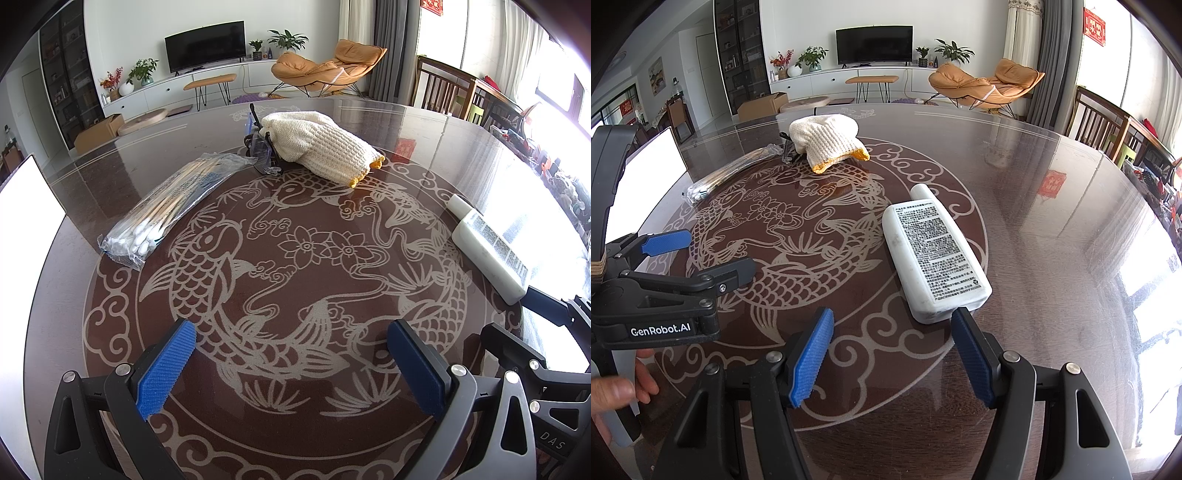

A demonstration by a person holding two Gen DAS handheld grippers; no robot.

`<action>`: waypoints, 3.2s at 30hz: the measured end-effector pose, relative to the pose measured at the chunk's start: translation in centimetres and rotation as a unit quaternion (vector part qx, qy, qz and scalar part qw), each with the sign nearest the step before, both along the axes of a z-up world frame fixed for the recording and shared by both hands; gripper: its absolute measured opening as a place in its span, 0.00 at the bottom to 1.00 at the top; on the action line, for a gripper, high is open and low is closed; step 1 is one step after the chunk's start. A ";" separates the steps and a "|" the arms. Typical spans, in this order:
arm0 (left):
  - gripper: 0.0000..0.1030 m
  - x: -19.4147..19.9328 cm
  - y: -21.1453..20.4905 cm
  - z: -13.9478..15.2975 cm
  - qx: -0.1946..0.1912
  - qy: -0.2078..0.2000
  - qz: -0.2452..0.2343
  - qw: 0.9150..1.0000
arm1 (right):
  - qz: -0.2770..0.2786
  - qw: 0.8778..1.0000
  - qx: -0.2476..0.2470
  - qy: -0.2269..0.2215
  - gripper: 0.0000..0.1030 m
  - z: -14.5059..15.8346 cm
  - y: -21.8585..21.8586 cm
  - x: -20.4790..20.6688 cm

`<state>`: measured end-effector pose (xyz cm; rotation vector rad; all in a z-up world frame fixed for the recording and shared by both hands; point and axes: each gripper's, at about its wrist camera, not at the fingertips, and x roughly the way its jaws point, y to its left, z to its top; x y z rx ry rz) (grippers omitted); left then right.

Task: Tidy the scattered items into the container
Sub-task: 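Move the open right tool down over the white lotion bottle, then close the right tool on the lotion bottle while the left tool reaches the cotton swab pack, then close the left tool on the cotton swab bag while the right tool lifts the lotion bottle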

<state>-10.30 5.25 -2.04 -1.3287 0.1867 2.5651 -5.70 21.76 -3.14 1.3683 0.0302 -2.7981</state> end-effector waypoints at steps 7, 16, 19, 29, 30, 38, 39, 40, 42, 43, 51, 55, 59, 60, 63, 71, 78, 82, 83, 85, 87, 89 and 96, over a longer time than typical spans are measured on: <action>1.00 5.3 -2.0 0.0 0.001 0.003 -0.023 1.000 | 0.050 0.998 -0.033 -0.006 0.66 0.3 1.5 1.0; 1.00 5.7 -2.5 0.0 0.002 0.003 -0.017 1.000 | 0.092 0.994 -0.041 -0.043 0.65 0.7 4.8 -3.2; 1.00 5.7 -2.5 0.0 0.002 0.003 -0.017 1.000 | 0.121 0.992 -0.011 -0.043 0.65 0.4 3.6 -5.2; 1.00 5.7 -2.5 0.0 0.002 0.002 -0.018 1.000 | 0.127 0.992 0.006 -0.015 0.63 -0.1 3.1 -4.9; 1.00 5.7 -2.4 0.0 0.000 -0.004 -0.025 1.000 | 0.126 0.992 0.006 -0.015 0.63 -0.1 3.1 -5.0; 1.00 -1.2 -5.0 3.6 -0.084 -0.005 -0.108 0.991 | 0.126 0.992 0.003 -0.013 0.64 -0.1 3.1 -5.1; 1.00 -2.7 -5.3 3.9 -0.075 -0.012 -0.113 0.991 | 0.126 0.992 0.004 -0.013 0.65 0.0 3.1 -5.1; 1.00 -4.3 -5.5 3.8 -0.066 -0.024 -0.116 0.991 | 0.126 0.992 0.004 -0.013 0.65 0.0 3.1 -5.0; 1.00 -7.1 -5.5 3.1 -0.066 -0.045 -0.115 0.990 | 0.126 0.992 0.004 -0.013 0.65 0.0 3.1 -5.0; 1.00 -8.2 -5.4 2.7 -0.070 -0.050 -0.111 0.990 | 0.126 0.992 0.004 -0.013 0.65 0.0 3.1 -5.0; 1.00 -12.4 -3.6 0.4 -0.084 -0.067 -0.109 0.988 | 0.125 0.992 0.008 -0.011 0.64 0.1 3.1 -4.9; 0.83 -13.2 -3.9 0.5 -0.066 -0.063 -0.102 0.991 | 0.125 0.992 0.021 -0.006 0.64 0.2 2.9 -4.7; 0.45 -12.7 -6.1 1.1 -0.044 -0.044 -0.053 0.997 | 0.125 0.992 0.030 -0.002 0.64 0.3 2.8 -4.6; 0.43 -12.1 -6.6 1.2 -0.035 -0.043 -0.046 0.997 | 0.125 0.992 0.028 -0.003 0.64 0.3 2.9 -4.6; 0.42 -8.6 -7.7 1.2 -0.016 -0.035 -0.039 0.999 | 0.125 0.992 0.015 -0.008 0.64 0.2 3.2 -4.8; 0.47 5.3 -8.7 0.8 -0.005 -0.012 0.075 0.997 | 0.160 0.987 -0.002 -0.013 0.65 0.1 2.6 -4.4; 0.91 7.8 -7.1 0.2 -0.040 -0.013 0.038 0.998 | 0.242 0.970 0.010 -0.009 0.64 0.0 -1.2 0.1; 0.94 7.6 -7.8 -0.1 -0.062 -0.006 0.026 0.998 | 0.209 0.978 0.000 -0.014 0.65 -0.2 -0.6 0.4; 0.94 7.5 -8.1 -0.1 -0.062 -0.006 0.028 0.998 | 0.203 0.979 -0.001 -0.014 0.65 -0.2 -0.5 0.4; 0.94 7.5 -8.7 -0.1 -0.041 -0.011 0.023 0.999 | 0.197 0.980 -0.001 -0.014 0.65 -0.2 -0.5 0.5; 0.96 7.3 -9.4 -0.6 -0.005 -0.024 0.025 0.999 | 0.184 0.983 -0.005 -0.015 0.65 -0.1 -0.3 0.6; 1.00 7.4 -9.7 -0.7 0.006 -0.016 0.033 0.999 | 0.165 0.986 -0.032 -0.020 0.65 0.1 0.1 0.5; 1.00 7.4 -8.9 -1.0 -0.003 -0.011 0.036 0.999 | 0.056 0.980 -0.181 -0.063 0.65 0.7 2.2 -2.0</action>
